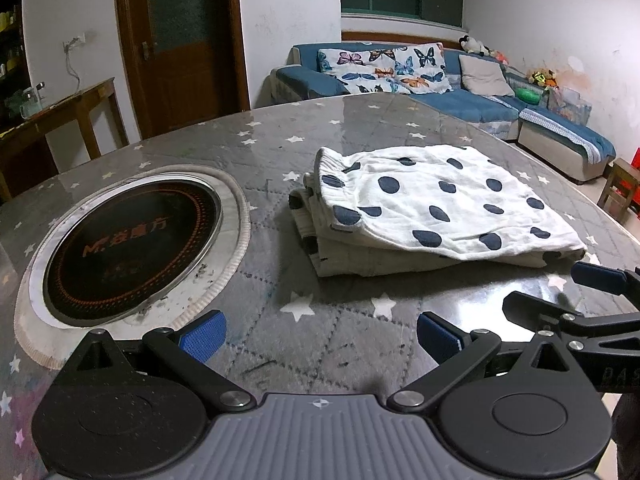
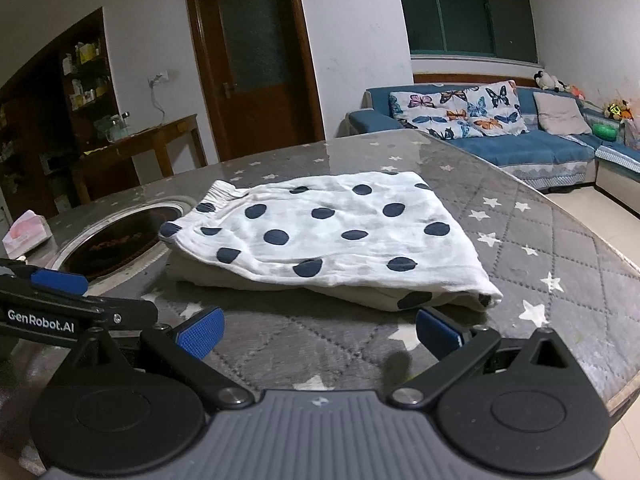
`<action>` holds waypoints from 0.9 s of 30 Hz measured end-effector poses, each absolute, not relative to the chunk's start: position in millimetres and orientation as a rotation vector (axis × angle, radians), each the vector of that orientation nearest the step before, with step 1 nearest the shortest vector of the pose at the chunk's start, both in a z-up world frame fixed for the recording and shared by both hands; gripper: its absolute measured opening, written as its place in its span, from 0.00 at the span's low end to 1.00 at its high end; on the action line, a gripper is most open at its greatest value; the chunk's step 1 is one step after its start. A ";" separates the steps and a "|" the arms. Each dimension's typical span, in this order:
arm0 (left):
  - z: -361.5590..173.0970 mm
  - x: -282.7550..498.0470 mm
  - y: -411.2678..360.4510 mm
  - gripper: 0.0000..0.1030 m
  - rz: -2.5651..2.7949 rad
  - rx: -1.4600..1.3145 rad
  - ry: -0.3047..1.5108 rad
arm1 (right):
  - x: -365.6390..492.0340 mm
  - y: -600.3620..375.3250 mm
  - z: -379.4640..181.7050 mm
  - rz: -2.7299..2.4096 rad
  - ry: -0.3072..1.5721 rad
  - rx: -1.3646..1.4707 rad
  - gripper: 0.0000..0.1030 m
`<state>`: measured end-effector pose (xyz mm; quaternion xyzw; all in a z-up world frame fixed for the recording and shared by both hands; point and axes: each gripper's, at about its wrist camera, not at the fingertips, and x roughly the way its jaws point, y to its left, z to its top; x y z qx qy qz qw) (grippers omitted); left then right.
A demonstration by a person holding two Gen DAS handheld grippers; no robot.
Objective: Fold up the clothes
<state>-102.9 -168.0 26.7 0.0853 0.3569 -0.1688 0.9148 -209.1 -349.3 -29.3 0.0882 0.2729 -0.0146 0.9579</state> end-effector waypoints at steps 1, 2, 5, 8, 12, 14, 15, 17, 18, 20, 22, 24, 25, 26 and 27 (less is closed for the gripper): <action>26.9 -101.1 -168.8 1.00 -0.348 0.176 0.736 | -208.2 -350.4 -29.4 -0.033 0.556 0.179 1.00; 26.7 -99.3 -169.7 1.00 -0.350 0.178 0.737 | -207.1 -351.5 -29.5 -0.036 0.558 0.180 1.00; 25.8 -95.0 -171.3 1.00 -0.352 0.187 0.743 | -205.2 -353.9 -30.1 -0.045 0.565 0.187 1.00; 24.5 -91.2 -172.5 1.00 -0.354 0.191 0.749 | -203.3 -356.8 -30.9 -0.056 0.572 0.191 1.00; 24.4 -87.1 -173.4 1.00 -0.360 0.192 0.753 | -202.6 -361.0 -31.0 -0.067 0.580 0.190 1.00; 24.0 -85.1 -174.1 1.00 -0.363 0.191 0.757 | -201.6 -363.1 -30.9 -0.075 0.585 0.188 1.00; 23.7 -84.1 -174.4 1.00 -0.365 0.191 0.758 | -200.8 -364.3 -31.2 -0.079 0.587 0.188 1.00; 23.3 -82.1 -175.1 1.00 -0.367 0.191 0.761 | -199.1 -366.6 -32.0 -0.085 0.592 0.192 1.00; 23.0 -81.1 -175.5 1.00 -0.369 0.190 0.763 | -198.5 -367.5 -32.6 -0.087 0.595 0.194 1.00; 22.5 -79.1 -176.1 1.00 -0.372 0.190 0.766 | -197.3 -369.1 -34.1 -0.091 0.602 0.198 1.00; 22.0 -77.1 -176.8 1.00 -0.374 0.189 0.770 | -196.8 -369.4 -35.6 -0.091 0.608 0.195 1.00; 21.6 -75.1 -177.5 1.00 -0.377 0.189 0.773 | -196.2 -369.6 -35.8 -0.090 0.610 0.192 1.00; 21.3 -74.1 -177.9 1.00 -0.379 0.188 0.774 | -196.0 -369.7 -35.7 -0.089 0.611 0.190 1.00; 21.1 -73.1 -178.2 1.00 -0.380 0.188 0.776 | -195.7 -369.8 -35.7 -0.088 0.612 0.189 1.00; 20.7 -72.3 -178.6 1.00 -0.380 0.189 0.777 | -195.5 -369.9 -35.6 -0.088 0.613 0.187 1.00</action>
